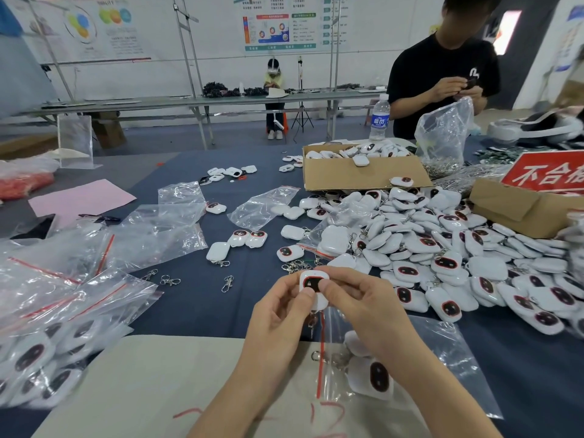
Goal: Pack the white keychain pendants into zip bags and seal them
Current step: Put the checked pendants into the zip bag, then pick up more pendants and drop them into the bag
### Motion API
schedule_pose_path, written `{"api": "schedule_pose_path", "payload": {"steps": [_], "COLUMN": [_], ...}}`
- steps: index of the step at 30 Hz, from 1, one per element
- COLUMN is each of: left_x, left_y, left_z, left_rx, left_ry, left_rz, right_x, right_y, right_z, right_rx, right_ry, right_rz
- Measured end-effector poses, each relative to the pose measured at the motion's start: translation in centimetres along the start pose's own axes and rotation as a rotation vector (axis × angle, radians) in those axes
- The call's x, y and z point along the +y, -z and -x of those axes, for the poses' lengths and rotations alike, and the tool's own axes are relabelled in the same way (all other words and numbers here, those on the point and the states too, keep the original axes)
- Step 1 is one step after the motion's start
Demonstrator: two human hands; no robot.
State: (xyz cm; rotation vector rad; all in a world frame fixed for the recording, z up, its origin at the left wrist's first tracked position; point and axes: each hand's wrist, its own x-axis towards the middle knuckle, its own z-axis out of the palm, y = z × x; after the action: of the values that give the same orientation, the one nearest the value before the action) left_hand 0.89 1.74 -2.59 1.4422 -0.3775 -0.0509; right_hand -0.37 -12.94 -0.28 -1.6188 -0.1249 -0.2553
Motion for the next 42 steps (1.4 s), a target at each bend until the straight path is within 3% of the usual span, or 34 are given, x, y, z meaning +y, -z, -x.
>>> {"api": "schedule_pose_path", "payload": {"steps": [25,32,42], "left_x": [-0.4,-0.1,0.2], "left_y": [0.1,0.0,0.1], "left_z": [0.1,0.6,0.6], "left_rx": [0.071,0.26,0.288], "left_ry": [-0.062,-0.265,-0.386], "left_rz": [-0.15,-0.44,-0.555], "right_x": [0.5,1.0,1.0], "right_y": [0.0,-0.4,-0.6], "right_z": [-0.1,-0.1,0.2], "right_rx": [-0.015,-0.076,-0.122], "right_ry": [-0.021,-0.036,-0.047], "right_rz": [-0.021,-0.036,-0.175]}}
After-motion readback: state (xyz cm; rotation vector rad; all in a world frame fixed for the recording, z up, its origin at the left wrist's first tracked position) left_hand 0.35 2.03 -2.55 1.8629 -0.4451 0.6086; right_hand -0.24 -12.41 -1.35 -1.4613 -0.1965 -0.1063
